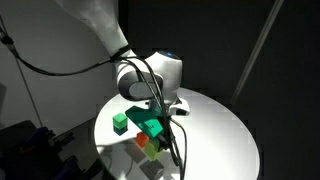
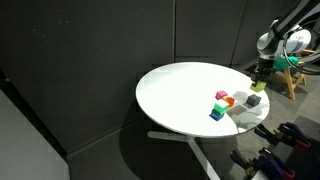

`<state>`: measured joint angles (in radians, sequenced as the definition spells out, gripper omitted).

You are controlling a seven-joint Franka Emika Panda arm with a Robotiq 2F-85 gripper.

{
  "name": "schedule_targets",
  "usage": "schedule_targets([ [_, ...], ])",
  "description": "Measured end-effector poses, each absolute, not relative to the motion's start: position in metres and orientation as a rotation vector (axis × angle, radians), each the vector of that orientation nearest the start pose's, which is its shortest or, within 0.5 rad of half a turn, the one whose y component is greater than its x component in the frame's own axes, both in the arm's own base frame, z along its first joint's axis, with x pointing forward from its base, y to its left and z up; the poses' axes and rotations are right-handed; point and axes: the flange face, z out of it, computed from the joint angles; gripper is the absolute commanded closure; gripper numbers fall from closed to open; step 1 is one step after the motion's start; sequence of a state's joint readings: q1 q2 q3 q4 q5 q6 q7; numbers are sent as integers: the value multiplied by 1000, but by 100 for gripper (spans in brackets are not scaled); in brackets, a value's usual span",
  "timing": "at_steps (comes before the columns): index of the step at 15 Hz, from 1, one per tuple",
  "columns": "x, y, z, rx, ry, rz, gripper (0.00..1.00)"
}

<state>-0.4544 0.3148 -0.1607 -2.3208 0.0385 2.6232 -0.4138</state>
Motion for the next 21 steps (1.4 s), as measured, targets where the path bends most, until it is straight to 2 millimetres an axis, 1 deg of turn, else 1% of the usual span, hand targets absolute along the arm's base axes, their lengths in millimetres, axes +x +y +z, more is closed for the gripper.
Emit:
schedule_targets([
  [5,415,-276,223,-3142,276,16,72],
  [11,396,-238,237,-3133,141,9,72],
  [16,376,-215,241,-3121,38,15,72],
  [21,361,-197,233,-3109,-28,47,72],
])
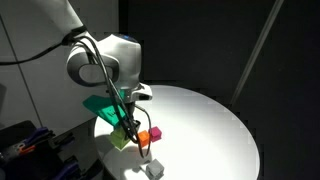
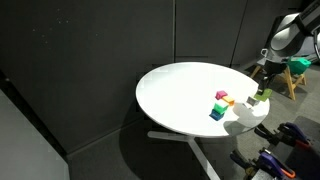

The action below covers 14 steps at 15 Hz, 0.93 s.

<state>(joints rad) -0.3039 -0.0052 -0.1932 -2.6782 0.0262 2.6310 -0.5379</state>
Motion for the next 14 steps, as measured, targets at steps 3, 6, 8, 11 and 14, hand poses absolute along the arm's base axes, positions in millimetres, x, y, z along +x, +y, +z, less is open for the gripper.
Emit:
schedule_targets([
  [3,357,-188,227,-3105,-56,67,72],
  [6,355,-185,221,-3107,-80,86,72],
  [8,355,-184,217,-3108,-85,95,72],
  [11,355,-183,210,-3111,-86,102,72],
  [14,358,-183,203,-3115,-78,112,72],
])
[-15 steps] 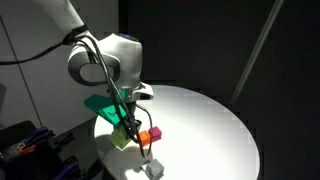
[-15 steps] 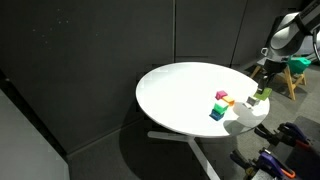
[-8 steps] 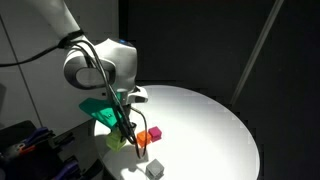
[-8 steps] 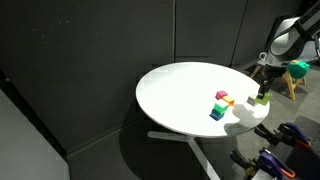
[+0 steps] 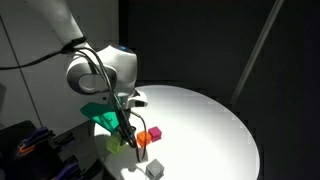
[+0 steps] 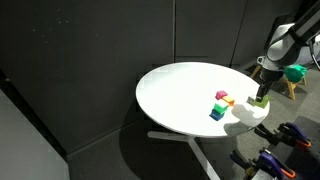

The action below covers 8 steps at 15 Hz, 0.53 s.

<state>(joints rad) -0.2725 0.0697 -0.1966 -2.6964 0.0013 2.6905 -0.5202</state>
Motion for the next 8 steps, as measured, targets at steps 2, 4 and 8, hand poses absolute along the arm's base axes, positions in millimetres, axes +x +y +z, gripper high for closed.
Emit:
schedule_targets([
  [2,361,-182,198,-3117,-60,122,72],
  [4,367,-181,194,-3123,-36,123,72],
  [8,379,-179,188,-3136,3,113,47],
])
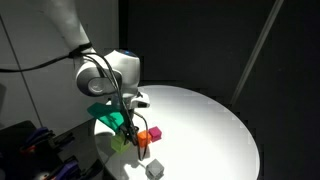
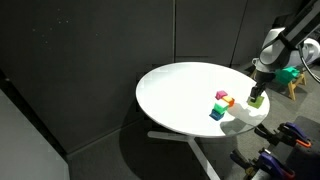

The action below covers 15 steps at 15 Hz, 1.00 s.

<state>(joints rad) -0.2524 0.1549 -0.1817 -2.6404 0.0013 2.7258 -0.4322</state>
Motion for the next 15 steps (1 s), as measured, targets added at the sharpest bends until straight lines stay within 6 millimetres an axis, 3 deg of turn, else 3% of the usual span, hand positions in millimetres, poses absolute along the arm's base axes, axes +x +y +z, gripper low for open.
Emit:
schedule_targets([
  [7,381,-180,186,-3137,9,116,47],
  [8,381,-180,186,-3137,9,116,72],
  [15,383,-176,185,-3136,2,116,72],
])
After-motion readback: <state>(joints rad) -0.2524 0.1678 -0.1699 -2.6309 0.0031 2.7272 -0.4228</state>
